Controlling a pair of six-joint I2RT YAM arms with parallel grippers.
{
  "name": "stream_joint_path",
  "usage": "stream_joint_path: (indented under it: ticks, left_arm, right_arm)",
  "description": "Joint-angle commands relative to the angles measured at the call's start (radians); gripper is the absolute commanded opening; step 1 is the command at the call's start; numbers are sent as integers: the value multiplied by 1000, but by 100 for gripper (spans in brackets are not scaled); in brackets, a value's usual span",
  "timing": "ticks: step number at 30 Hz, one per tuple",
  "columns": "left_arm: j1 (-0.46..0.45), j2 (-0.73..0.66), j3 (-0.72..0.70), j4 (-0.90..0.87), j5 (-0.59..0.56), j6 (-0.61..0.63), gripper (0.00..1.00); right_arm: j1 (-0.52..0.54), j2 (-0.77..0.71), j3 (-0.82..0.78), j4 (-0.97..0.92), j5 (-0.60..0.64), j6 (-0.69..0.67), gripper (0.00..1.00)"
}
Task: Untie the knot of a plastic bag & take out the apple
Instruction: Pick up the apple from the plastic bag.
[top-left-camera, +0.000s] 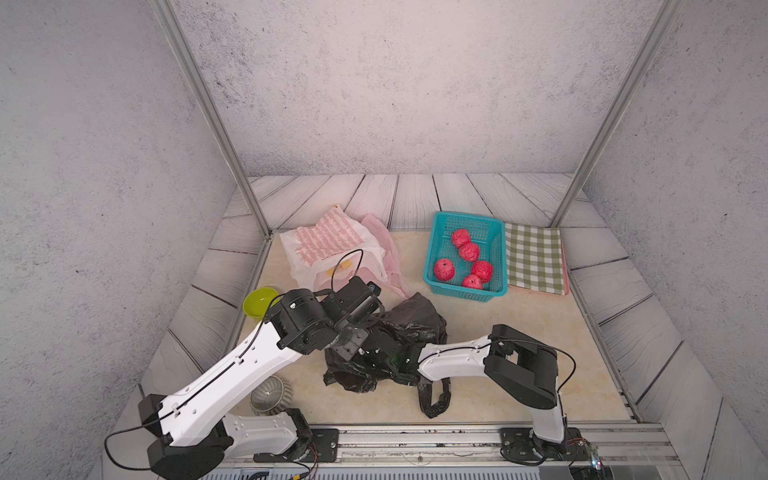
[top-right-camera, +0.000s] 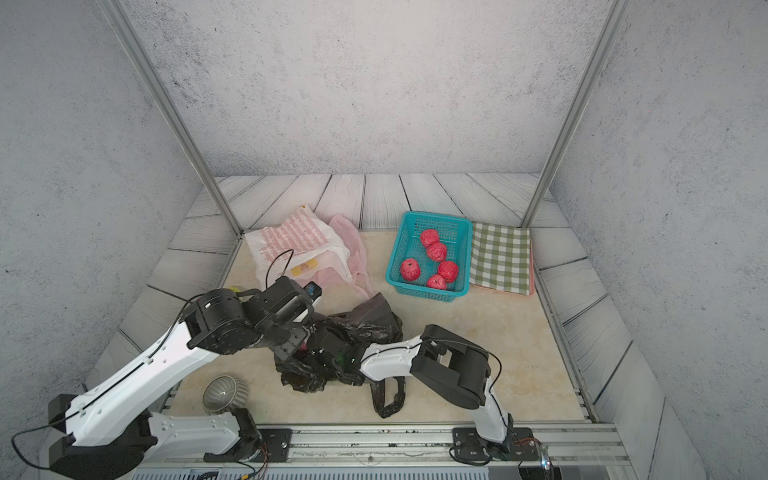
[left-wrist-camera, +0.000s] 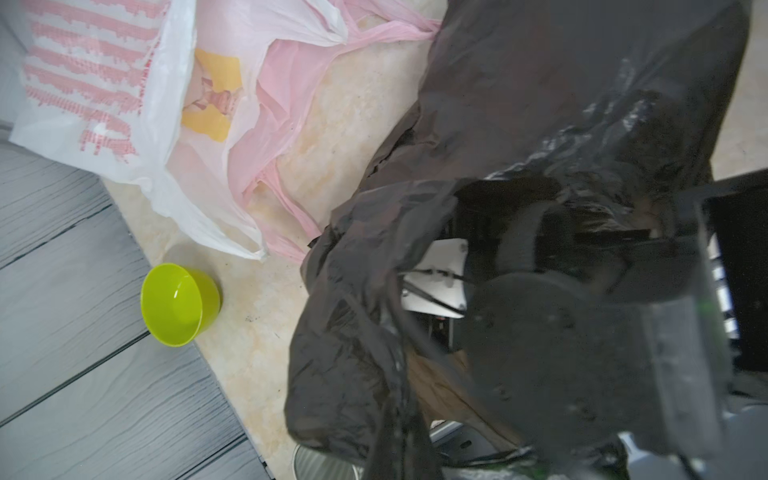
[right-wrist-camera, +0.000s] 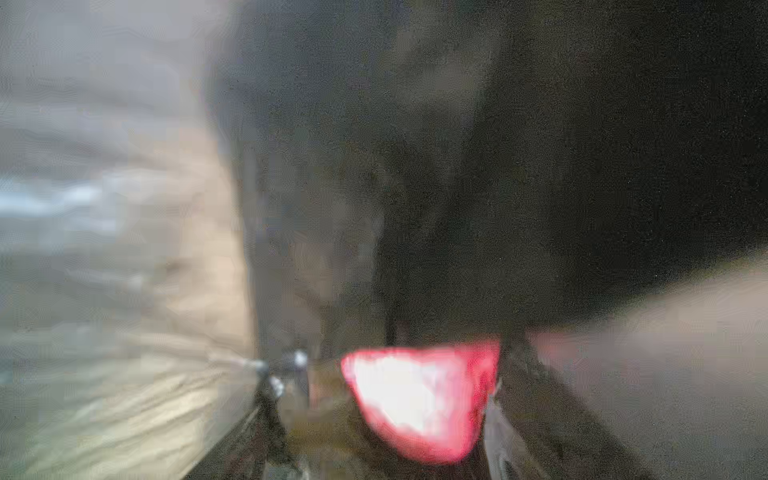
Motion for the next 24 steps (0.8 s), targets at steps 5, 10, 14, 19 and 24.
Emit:
stream_joint_path:
  ticks: [5, 10, 14, 19, 24]
  left_arm:
    - [42, -74, -21, -64, -37, -58, 0]
    - [40, -106, -28, -12, 124, -25, 0]
    - [41, -117, -35, 1, 187, -7, 0]
    - [41, -142, -70, 28, 191, -6, 0]
    - [41, -181, -109, 39, 207, -9, 0]
  right_arm:
    - [-1, -70, -42, -85, 76, 4, 70]
    - [-2, 17, 70, -117, 97, 2, 68]
    - [-6, 49, 154, -142, 111, -19, 75]
    - [-11, 126, 294, -229, 91, -33, 80]
    - [-45, 190, 361, -269, 85, 7, 80]
